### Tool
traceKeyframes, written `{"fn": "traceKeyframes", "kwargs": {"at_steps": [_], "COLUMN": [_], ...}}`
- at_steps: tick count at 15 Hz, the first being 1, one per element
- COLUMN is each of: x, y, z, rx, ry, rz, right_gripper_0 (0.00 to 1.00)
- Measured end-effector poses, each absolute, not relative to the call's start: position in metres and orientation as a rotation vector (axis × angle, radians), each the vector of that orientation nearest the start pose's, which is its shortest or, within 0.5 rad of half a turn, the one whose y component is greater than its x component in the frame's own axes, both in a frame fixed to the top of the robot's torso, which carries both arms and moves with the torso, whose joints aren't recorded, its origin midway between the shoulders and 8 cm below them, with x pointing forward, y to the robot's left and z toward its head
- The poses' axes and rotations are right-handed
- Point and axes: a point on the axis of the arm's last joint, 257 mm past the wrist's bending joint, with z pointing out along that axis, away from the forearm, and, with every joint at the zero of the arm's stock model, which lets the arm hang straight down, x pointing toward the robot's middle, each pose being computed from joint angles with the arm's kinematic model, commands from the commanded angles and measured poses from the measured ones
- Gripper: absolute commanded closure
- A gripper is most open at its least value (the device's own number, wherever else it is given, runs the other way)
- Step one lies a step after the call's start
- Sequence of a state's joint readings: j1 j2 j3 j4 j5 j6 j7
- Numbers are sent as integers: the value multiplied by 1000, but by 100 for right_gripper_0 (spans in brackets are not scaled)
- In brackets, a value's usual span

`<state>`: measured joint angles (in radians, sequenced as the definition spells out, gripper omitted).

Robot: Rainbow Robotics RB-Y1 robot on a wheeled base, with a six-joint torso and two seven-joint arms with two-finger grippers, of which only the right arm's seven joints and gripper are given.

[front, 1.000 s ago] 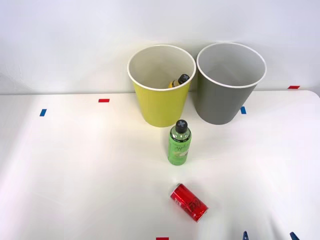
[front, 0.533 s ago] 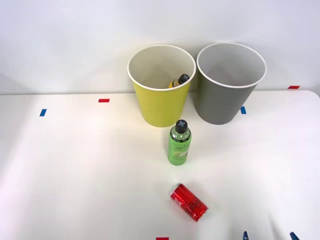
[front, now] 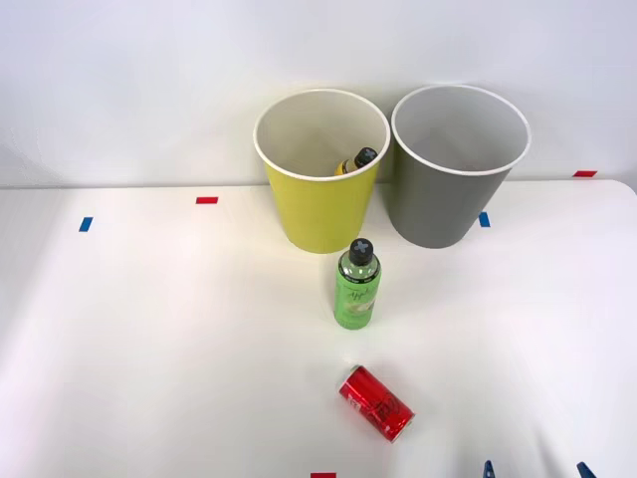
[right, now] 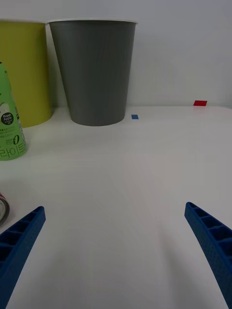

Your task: Put cans in the gray bin, plastic bottles in the light green bin

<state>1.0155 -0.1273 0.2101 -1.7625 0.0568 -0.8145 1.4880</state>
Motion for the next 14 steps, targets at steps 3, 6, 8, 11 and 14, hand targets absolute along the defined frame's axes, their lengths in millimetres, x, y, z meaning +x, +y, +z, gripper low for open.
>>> {"fn": "traceKeyframes", "kwargs": {"at_steps": [3,6,8,11,14], "x": [201,202,203,209,215], "y": [-244,-236,-233,-233,-234], "z": [-311,-302,-292,-288,-290], "rx": [6,-76,-173,-352,-498], "ry": [1581,1565,1553,1603,1691], "rz": [-30,-4,14,35,55], "right_gripper_0": [0,0,0,0,5]}}
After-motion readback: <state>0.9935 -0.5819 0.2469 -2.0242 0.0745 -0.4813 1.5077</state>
